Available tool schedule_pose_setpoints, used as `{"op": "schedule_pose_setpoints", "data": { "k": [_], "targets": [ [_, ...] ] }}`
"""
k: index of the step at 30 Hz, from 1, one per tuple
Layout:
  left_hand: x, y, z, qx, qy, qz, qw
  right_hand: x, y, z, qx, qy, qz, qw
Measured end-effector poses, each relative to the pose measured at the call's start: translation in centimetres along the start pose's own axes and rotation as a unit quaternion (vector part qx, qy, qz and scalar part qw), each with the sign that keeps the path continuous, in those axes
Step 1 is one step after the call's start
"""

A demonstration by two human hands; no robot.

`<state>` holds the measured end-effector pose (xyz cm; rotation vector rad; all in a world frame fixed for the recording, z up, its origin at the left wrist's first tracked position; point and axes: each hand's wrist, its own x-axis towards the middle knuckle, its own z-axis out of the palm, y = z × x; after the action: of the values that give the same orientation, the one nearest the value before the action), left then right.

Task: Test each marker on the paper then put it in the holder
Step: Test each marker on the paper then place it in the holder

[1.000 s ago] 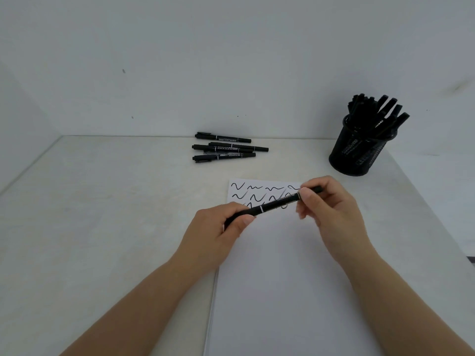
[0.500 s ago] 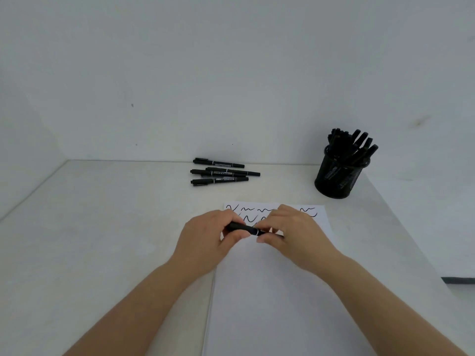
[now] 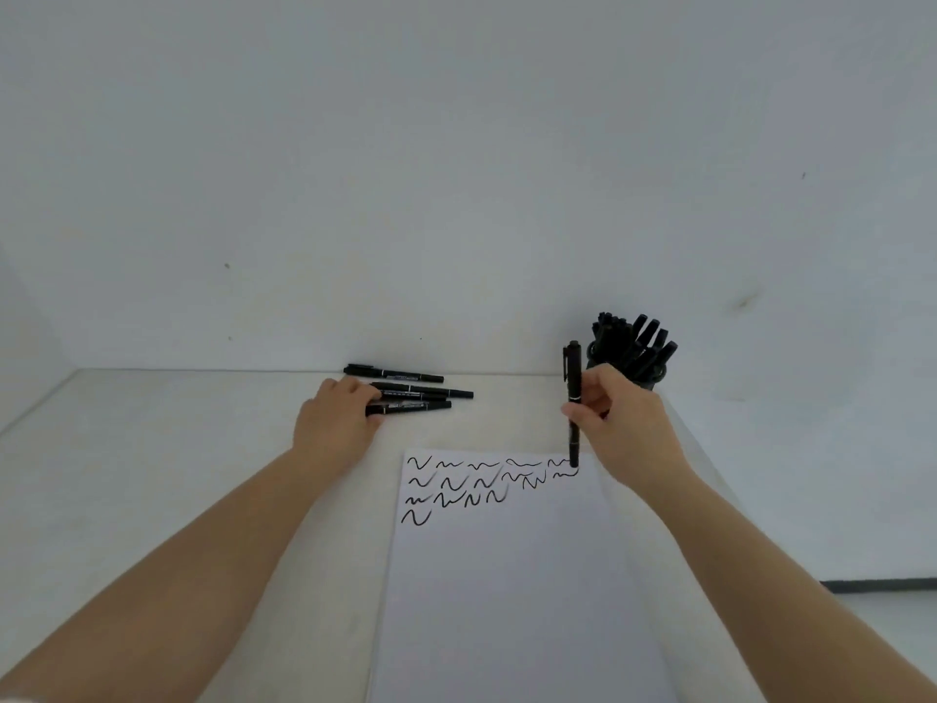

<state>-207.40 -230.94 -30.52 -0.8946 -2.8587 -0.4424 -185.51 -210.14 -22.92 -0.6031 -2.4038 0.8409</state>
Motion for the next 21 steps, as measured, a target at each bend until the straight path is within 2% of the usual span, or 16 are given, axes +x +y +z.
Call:
{"op": "schedule_pose_setpoints", "data": {
  "k": [10, 16, 21],
  "targets": [
    [0.1, 1.6, 0.4, -0.010, 0.012, -0.005, 1.000, 4.0, 1.0, -4.3, 0.051, 0.173, 0.006, 0.984],
    [-1.7, 4.2, 0.1, -0.120, 0.035, 0.012, 0.992, 4.6, 1.5, -4.0, 0.019, 0.197, -0.020, 0.980],
    [-3.8, 5.7, 0.2, -0.155, 0.032, 0.038, 0.987, 5.3, 1.7, -3.8, 0.034, 0.224, -0.014, 0.974]
  ]
}}
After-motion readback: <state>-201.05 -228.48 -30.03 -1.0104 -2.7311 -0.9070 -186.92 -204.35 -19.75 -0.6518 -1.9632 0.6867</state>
